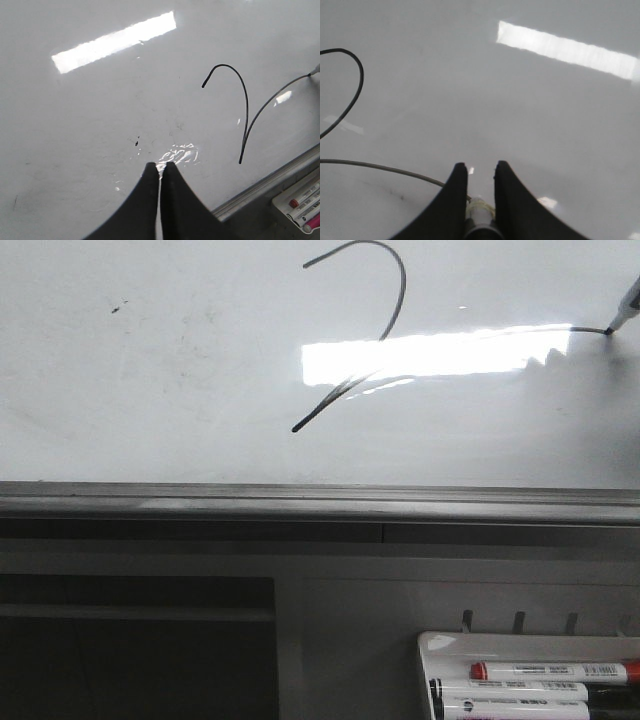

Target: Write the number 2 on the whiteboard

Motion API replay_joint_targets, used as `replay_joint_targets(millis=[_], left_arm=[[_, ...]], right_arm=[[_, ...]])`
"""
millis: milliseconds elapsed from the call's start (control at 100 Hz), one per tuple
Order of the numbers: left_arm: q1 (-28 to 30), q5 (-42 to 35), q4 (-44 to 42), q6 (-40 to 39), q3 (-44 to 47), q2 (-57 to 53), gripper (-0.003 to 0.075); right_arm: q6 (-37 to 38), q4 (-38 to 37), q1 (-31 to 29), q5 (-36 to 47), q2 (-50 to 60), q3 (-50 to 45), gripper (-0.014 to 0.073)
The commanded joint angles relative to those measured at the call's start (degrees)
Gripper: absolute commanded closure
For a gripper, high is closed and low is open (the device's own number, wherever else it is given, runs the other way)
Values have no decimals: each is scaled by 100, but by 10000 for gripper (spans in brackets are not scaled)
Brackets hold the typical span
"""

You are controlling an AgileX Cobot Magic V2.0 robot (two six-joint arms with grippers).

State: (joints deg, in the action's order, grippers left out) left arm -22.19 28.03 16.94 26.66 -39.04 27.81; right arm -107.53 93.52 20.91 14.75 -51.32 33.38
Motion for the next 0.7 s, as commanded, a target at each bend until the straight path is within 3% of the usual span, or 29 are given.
replay_joint_targets(millis=[0, 60, 170, 250, 320, 370, 440, 500, 690], left_arm=[[14, -463, 110, -52, -142, 33, 741], [14, -463, 110, -52, -142, 33, 741], [14, -463, 348, -52, -154, 33, 739], [-9, -397, 704, 270, -205, 75, 706], [-103, 3, 1110, 971, -408, 201, 589], [-198, 396, 1389, 1502, -681, 361, 461], [-347, 890, 1622, 2048, -1095, 646, 334], [-487, 1214, 1684, 2262, -1437, 920, 297], [-947, 2495, 1809, 2442, -2386, 1882, 301]], right_arm=[[-186, 140, -76, -460, 38, 163, 672], [-186, 140, -65, -1373, 158, 330, 672], [-132, 140, -53, -4055, 261, 813, 672], [333, -141, 79, -5204, 98, 1261, 672], [916, -893, 302, -5475, -97, 1633, 672], [1225, -1484, 499, -5464, -243, 1866, 672], [1343, -1874, 782, -5455, -456, 2123, 672], [1343, -1866, 1051, -5455, -625, 2296, 672], [1331, -1866, 1810, -5393, -1095, 2755, 672]])
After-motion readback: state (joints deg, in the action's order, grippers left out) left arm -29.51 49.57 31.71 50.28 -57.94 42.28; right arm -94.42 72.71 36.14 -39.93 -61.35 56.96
